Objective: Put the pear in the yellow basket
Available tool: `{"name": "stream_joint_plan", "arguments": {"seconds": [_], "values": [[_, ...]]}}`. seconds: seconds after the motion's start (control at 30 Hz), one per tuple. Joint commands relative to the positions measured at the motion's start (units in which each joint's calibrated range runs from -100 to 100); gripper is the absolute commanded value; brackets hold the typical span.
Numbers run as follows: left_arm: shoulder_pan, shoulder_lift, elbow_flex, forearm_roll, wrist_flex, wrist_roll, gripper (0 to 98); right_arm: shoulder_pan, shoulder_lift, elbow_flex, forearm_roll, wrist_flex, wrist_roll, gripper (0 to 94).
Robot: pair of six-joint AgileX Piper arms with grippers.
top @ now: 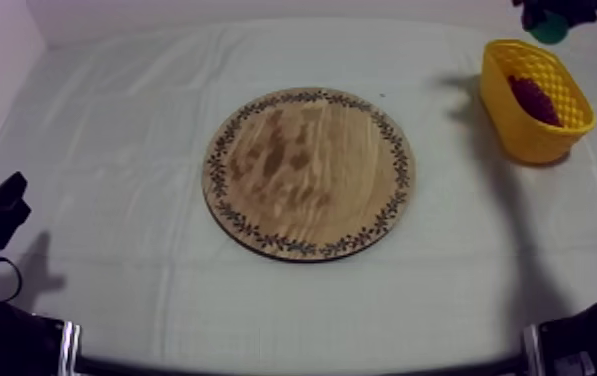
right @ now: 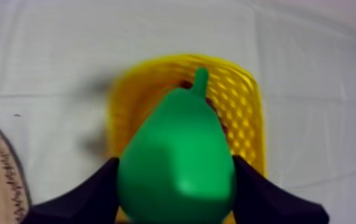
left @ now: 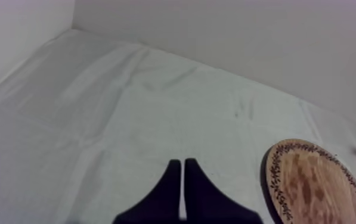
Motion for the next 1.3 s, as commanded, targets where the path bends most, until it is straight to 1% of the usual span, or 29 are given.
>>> {"name": "stream_joint_plan", "arguments": {"seconds": [0.0, 0.23, 0.33, 0.4, 0.6, 0.67, 0.73, 1.0, 1.13, 1.27], "values": [[0.0, 0.0, 0.0, -0.02, 0.0, 0.0, 0.1, 1.4, 0.7, 1.4, 0.1, -0.9, 0.2, 42.0], [0.0, 0.0, 0.0, -0.02, 0.0, 0.0, 0.1, 2.6, 4.0, 7.3, 1.3, -3.0, 0.4, 42.3], [0.0, 0.0, 0.0, -0.02, 0.0, 0.0, 0.1, 3.0, 5.6, 8.9, 1.2, -3.7, 0.7, 44.4], [0.0, 0.0, 0.0, -0.02, 0.0, 0.0, 0.1, 3.3, 6.8, 9.3, 1.1, -3.9, 0.7, 48.4], [0.0, 0.0, 0.0, -0.02, 0.0, 0.0, 0.1, 4.0, 10.4, 8.3, 0.3, -3.6, 0.8, 66.4], [0.0, 0.0, 0.0, -0.02, 0.0, 0.0, 0.1, 4.0, 11.2, 7.9, -0.2, -3.8, 0.8, 70.6], [0.0, 0.0, 0.0, -0.02, 0.0, 0.0, 0.1, 3.9, 11.8, 7.6, -0.7, -4.3, 0.8, 72.8], [0.0, 0.0, 0.0, -0.02, 0.0, 0.0, 0.1, 3.3, 9.1, 8.1, -2.6, -6.9, 1.6, 73.0], [0.0, 0.0, 0.0, -0.02, 0.0, 0.0, 0.1, 3.1, 4.1, 9.1, -3.3, -8.2, 1.4, 70.9], [0.0, 0.0, 0.0, -0.02, 0.0, 0.0, 0.1, 2.8, -3.6, 13.6, -3.4, -12.0, 0.9, 68.8]]}}
